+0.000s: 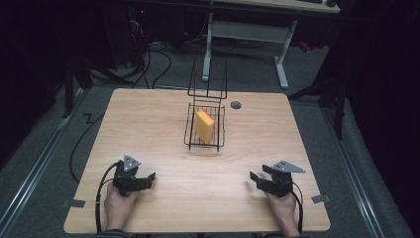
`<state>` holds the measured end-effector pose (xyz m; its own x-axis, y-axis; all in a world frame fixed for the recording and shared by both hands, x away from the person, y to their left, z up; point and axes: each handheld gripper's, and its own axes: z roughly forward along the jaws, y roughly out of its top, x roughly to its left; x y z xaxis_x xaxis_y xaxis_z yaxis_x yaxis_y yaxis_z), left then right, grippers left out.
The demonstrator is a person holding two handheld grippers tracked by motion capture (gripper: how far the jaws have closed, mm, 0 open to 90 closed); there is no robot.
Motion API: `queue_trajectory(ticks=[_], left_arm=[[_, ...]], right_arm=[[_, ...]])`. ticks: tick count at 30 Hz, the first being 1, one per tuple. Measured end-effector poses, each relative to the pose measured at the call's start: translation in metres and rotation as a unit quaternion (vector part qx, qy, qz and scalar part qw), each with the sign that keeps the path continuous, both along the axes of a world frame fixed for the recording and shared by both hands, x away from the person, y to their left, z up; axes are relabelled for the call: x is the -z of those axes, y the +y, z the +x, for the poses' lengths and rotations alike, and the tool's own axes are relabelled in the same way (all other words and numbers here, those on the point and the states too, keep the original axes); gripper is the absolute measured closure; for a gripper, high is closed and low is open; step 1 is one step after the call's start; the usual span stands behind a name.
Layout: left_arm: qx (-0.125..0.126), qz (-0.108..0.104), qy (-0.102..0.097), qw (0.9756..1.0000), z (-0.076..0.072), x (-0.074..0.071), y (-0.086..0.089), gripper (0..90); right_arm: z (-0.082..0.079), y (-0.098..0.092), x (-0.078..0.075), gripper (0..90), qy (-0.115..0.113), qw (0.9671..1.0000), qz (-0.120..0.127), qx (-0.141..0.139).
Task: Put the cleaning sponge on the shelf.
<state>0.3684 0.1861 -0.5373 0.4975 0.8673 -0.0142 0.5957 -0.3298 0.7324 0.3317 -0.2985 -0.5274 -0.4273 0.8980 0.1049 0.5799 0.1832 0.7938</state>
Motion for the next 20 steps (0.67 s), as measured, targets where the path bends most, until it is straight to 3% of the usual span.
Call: queue_trajectory(ticks=[4,6,7,20], left_arm=[[0.000,0.000,0.000,1.0000,0.000,0.000,0.000,17.3],[0.000,0.000,0.000,1.0000,0.000,0.000,0.000,17.3],[0.000,0.000,0.000,1.0000,0.000,0.000,0.000,17.3],[-0.001,0.000,0.000,1.0000,0.000,0.000,0.000,17.3]], right_arm=[[0.002,0.005,0.001,35.9,0.009,0.9994,-0.034,0.007],[0.005,0.009,0.003,34.9,0.029,0.9974,-0.066,0.006],[0.005,0.012,0.003,34.8,0.025,0.9963,-0.082,0.005],[0.005,0.012,0.003,33.5,0.026,0.9963,-0.082,0.004]])
